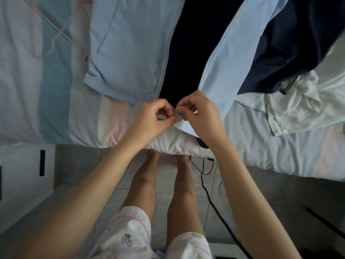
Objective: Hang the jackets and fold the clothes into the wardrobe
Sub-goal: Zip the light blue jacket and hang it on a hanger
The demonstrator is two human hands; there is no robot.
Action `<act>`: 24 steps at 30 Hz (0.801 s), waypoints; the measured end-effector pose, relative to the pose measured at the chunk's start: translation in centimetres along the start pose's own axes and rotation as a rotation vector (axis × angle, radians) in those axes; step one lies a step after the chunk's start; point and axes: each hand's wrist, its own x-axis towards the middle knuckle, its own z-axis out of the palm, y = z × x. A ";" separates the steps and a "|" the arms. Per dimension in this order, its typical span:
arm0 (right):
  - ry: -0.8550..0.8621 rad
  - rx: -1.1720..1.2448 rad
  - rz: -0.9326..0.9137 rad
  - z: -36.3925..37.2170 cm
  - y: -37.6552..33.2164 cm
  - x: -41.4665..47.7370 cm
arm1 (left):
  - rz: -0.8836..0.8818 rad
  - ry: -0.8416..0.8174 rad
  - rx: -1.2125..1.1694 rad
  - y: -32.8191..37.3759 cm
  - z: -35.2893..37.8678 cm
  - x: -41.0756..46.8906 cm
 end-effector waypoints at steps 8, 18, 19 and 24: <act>0.046 0.137 0.047 0.0 -0.1 -0.3 | -0.309 0.151 -0.416 0.2 0.6 -0.4; 0.099 0.191 0.042 0.6 -0.5 0.2 | -0.393 0.288 -0.417 0.2 0.5 -0.6; 0.109 0.195 0.042 0.6 -0.6 0.2 | -0.401 0.288 -0.419 0.3 0.4 -0.7; 0.152 0.212 0.055 0.6 -0.8 0.3 | -0.454 0.292 -0.550 0.8 0.6 -0.9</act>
